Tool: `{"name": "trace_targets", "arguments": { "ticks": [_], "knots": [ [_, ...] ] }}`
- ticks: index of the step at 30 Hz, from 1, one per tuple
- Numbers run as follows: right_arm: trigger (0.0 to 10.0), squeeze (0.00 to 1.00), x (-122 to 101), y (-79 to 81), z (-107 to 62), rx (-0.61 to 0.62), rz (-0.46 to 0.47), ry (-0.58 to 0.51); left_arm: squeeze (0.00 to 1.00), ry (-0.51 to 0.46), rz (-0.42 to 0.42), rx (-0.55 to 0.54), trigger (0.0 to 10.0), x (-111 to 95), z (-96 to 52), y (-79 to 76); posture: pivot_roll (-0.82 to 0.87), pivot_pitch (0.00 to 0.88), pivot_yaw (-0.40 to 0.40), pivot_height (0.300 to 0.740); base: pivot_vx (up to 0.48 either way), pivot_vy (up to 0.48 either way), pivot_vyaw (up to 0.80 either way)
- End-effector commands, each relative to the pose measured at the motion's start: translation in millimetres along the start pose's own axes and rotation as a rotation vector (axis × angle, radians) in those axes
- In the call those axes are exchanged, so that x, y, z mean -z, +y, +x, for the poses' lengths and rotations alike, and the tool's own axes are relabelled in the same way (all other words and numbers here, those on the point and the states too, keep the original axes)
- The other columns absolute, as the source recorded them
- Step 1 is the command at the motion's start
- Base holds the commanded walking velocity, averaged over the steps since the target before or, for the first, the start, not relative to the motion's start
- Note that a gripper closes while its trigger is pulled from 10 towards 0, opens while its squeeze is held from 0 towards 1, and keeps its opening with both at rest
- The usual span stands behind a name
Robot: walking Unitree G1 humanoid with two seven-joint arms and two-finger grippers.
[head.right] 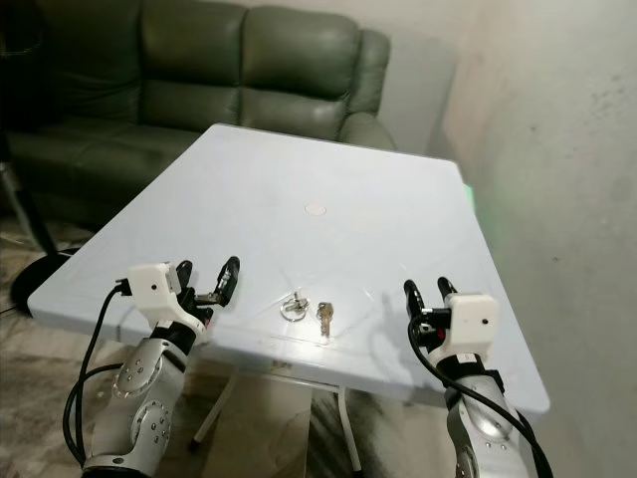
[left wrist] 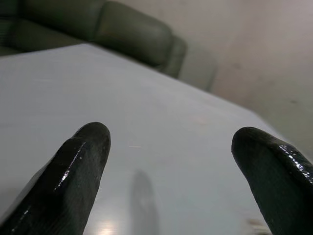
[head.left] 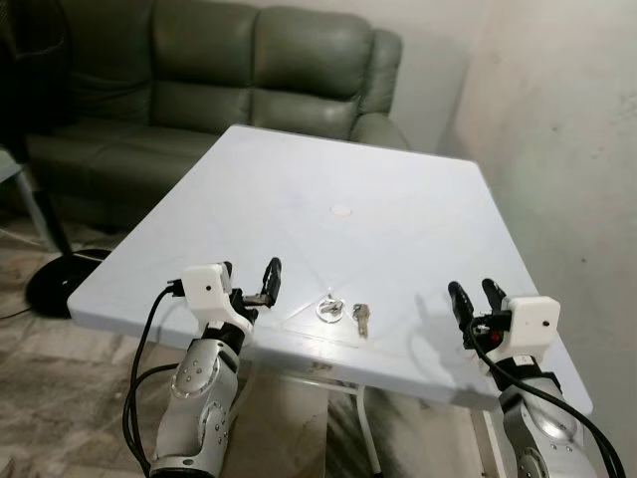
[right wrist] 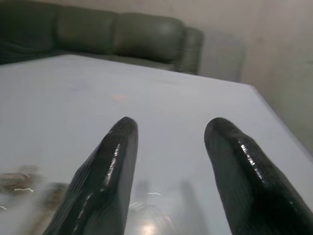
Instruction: Hang keys on a hook
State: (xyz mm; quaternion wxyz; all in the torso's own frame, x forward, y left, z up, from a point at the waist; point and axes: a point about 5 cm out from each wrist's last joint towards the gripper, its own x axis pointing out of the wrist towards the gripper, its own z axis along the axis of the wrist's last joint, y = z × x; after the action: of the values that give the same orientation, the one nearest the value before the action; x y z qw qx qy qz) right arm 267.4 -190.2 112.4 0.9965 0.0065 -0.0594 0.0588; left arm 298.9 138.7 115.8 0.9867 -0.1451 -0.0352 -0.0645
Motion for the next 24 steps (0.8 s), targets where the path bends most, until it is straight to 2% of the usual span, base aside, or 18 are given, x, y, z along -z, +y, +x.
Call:
{"name": "trace_targets", "arguments": {
  "ticks": [1,6,24],
  "knots": [
    [10.0,0.00,-3.5,-5.2,0.3,0.007,-0.009,-0.006,0.00,-0.009,-0.012,0.016,10.0,-2.7,1.7,-5.5,0.01,0.024,-0.102,0.740,0.000,0.480,0.00],
    [10.0,0.00,-3.3,-4.9,0.3,0.007,-0.009,-0.004,0.00,-0.009,-0.014,0.010,10.0,-2.2,1.1,-4.6,0.01,0.027,-0.104,0.740,0.000,0.480,0.00],
    [10.0,0.00,-3.6,-6.7,-0.5,0.016,-0.006,0.008,0.00,0.000,-0.018,-0.028,10.0,1.2,0.0,-5.0,0.00,0.038,-0.106,0.740,0.000,0.000,0.00]
  ]
}}
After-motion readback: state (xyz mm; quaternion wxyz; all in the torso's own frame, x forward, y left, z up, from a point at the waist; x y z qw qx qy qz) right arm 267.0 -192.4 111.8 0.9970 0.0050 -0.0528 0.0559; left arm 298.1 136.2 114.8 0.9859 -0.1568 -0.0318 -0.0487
